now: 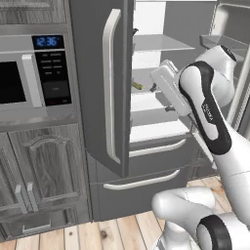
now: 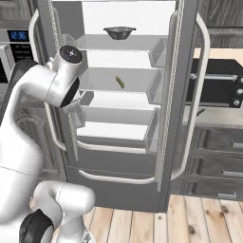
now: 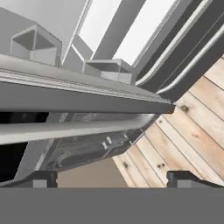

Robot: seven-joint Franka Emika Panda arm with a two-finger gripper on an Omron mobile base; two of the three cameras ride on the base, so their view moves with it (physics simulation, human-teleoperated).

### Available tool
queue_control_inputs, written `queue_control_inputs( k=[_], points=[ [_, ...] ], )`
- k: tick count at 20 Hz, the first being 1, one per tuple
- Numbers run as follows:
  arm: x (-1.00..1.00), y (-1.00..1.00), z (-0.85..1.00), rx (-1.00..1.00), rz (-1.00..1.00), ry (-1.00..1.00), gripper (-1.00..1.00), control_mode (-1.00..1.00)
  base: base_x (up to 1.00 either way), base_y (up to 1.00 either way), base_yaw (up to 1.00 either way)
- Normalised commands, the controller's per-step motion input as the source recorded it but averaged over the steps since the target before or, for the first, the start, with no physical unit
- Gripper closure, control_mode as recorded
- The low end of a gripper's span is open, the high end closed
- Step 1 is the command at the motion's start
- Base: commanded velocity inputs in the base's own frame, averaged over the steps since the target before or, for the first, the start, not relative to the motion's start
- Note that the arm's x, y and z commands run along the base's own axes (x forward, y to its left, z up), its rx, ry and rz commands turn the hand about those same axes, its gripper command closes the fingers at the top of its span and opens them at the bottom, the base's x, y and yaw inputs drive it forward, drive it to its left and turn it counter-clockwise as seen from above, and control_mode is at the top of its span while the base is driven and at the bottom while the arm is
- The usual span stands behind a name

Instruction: Retrieve the butter from the fridge and place it on a plate on the dining table. Then retrieve the butter knife by the fridge and place it near the plate.

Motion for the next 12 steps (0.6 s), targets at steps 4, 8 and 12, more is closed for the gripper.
queue_control_inputs(
  k=[4, 8, 12],
  points=[
    [0.58, -0.01, -0.12, 0.28, 0.18, 0.26, -1.00, -1.00, 0.00, 0.00, 0.00],
    [0.39, 0.02, -0.32, 0.10, 0.13, 0.00, -1.00, -1.00, 0.00, 0.00, 0.00],
    [0.55, -0.04, -0.05, 0.15, 0.08, 0.00, -1.00, -1.00, 0.00, 0.00, 0.00]
  ],
)
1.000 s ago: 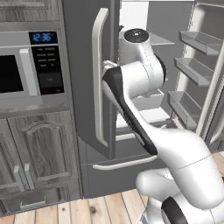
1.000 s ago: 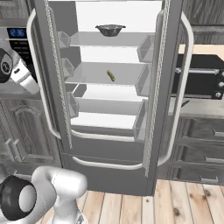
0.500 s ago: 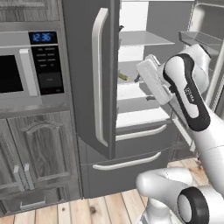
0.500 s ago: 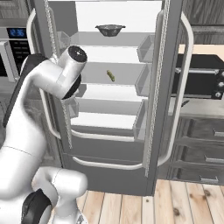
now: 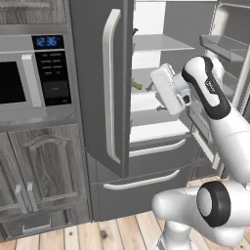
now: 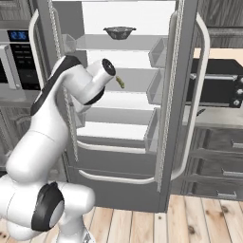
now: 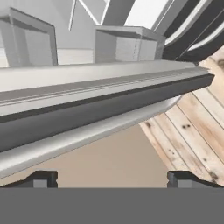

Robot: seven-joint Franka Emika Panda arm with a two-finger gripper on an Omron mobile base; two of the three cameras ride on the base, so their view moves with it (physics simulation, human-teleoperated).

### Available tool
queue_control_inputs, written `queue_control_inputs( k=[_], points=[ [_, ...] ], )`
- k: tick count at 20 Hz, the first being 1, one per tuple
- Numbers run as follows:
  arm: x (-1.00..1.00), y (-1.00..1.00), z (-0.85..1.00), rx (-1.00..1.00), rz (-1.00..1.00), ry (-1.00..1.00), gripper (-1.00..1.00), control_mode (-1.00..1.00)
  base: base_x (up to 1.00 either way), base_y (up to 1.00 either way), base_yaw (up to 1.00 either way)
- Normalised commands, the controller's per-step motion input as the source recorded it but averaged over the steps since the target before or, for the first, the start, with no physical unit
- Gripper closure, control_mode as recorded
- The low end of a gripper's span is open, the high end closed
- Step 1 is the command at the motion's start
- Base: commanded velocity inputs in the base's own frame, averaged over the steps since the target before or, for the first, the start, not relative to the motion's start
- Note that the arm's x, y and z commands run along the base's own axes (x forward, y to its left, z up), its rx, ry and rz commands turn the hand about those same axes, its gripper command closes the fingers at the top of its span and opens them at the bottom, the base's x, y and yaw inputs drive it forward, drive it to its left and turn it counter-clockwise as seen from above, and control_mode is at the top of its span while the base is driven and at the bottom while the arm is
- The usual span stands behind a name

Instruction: Retrieve the butter from the fridge and place it on a plate on the dining table. Then retrieve the butter knife by the fridge and place it near the plate.

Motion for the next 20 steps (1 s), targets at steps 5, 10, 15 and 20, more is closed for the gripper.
queue_control_inputs(
  k=[5, 10, 15, 20],
  points=[
    [0.53, 0.00, -0.09, 0.15, 0.10, -0.04, -1.00, -1.00, 0.00, 0.00, 0.00],
    [0.48, 0.00, -0.16, 0.11, 0.09, -0.09, -1.00, -1.00, 0.00, 0.00, 0.00],
    [0.35, 0.00, -0.11, 0.03, 0.08, -0.08, -1.00, -1.00, 0.00, 0.00, 0.00],
    [0.27, 0.06, 0.00, 0.02, 0.05, -0.04, -1.00, -1.00, 0.00, 0.00, 0.00]
  ],
)
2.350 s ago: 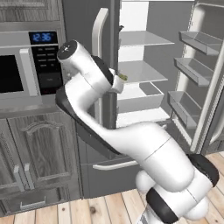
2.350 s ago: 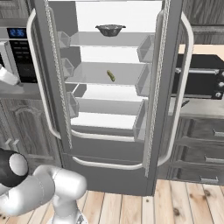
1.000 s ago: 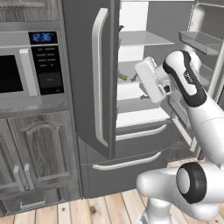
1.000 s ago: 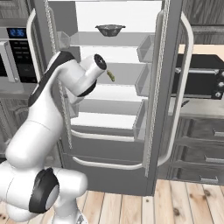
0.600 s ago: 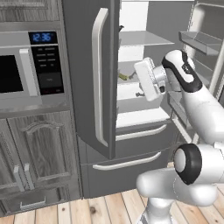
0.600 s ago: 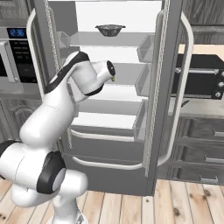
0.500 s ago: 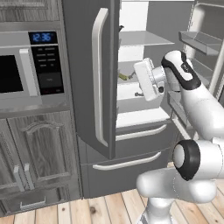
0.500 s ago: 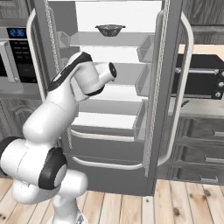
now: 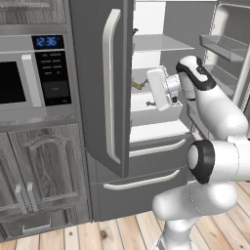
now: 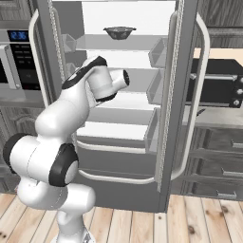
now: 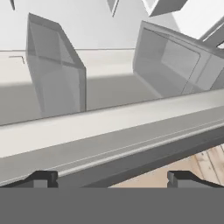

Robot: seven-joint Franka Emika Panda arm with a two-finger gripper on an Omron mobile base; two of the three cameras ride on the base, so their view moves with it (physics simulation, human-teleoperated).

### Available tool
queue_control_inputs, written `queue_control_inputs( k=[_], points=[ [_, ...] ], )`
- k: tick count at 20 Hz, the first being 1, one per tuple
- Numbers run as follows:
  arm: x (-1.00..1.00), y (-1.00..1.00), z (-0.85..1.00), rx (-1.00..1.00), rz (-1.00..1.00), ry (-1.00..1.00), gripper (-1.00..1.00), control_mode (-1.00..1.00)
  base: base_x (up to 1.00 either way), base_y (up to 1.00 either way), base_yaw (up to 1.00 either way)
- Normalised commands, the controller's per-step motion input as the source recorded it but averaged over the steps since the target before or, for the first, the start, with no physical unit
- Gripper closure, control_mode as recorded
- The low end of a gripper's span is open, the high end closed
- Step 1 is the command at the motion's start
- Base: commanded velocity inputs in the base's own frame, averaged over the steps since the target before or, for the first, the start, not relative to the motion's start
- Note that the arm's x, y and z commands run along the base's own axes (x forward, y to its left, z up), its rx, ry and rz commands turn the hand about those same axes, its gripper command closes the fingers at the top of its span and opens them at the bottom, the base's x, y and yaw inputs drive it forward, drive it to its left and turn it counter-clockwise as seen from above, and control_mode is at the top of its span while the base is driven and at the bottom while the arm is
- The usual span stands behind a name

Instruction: Retrieve the butter from the fridge and place it on a plate on the dining table. Then retrieve the butter knife by the fridge and place it near the plate.

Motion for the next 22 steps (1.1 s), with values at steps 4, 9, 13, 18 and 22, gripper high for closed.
queue_control_inputs(
  k=[4, 9, 13, 18, 22],
  points=[
    [0.16, 0.04, 0.00, 0.00, 0.03, 0.00, -1.00, -1.00, 0.00, 0.00, 0.00],
    [0.14, 0.33, -0.11, 0.01, 0.01, 0.01, -1.00, -1.00, 0.00, 0.00, 0.00],
    [0.13, 0.26, -0.01, 0.00, 0.00, 0.00, -1.00, -1.00, 0.00, 0.00, 0.00],
    [0.09, 0.20, -0.03, 0.00, 0.00, 0.00, -1.00, -1.00, 0.00, 0.00, 0.00],
    [0.06, 0.07, 0.00, 0.04, 0.00, 0.00, -1.00, -1.00, 0.00, 0.00, 0.00]
  ],
)
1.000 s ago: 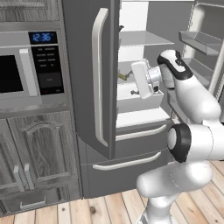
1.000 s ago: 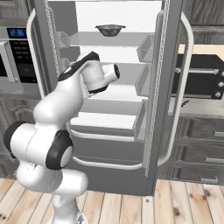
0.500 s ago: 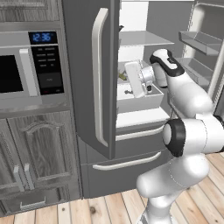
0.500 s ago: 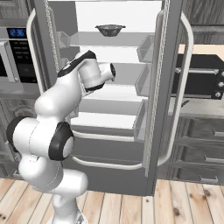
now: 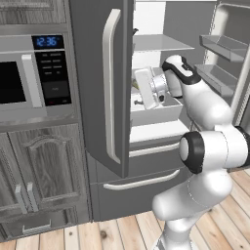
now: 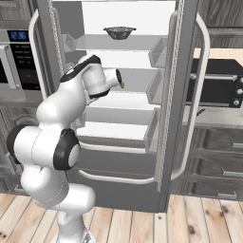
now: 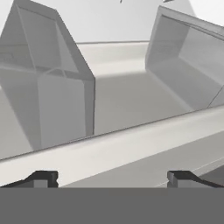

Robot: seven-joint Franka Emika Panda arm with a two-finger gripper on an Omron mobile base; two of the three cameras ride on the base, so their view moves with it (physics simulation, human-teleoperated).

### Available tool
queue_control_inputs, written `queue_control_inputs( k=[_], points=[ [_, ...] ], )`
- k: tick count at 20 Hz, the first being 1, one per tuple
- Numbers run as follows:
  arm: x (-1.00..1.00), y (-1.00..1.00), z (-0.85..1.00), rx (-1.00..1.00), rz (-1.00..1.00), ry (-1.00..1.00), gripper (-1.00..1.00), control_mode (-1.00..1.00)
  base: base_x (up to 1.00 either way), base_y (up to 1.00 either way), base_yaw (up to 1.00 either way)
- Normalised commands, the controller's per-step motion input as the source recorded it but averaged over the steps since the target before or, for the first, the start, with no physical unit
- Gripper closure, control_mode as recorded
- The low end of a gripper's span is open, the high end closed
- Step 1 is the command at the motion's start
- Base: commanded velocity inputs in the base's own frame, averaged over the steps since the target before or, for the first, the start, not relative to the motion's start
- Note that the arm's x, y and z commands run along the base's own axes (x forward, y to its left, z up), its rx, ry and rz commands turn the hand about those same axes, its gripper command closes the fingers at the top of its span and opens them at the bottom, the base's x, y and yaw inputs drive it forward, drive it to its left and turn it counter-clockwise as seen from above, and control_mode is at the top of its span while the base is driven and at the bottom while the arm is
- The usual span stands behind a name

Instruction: Retrieve the butter from the fridge and place it on a plate on the dining table. Then retrieve the butter knife by the fridge and place it near the plate.

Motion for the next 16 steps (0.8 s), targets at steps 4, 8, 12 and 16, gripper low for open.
queue_control_inputs(
  k=[4, 8, 12, 16],
  points=[
    [0.00, 0.05, 0.00, 0.05, 0.02, 0.00, -1.00, -1.00, 0.00, 0.00, 0.00],
    [0.00, 0.13, 0.00, 0.05, 0.04, 0.00, -1.00, -1.00, 0.00, 0.00, 0.00],
    [-0.09, 0.30, 0.00, 0.01, 0.10, 0.00, -1.00, -1.00, 0.00, 0.00, 0.00],
    [-0.23, 0.39, 0.00, 0.00, 0.13, 0.00, -1.00, -1.00, 0.00, 0.00, 0.00]
  ],
)
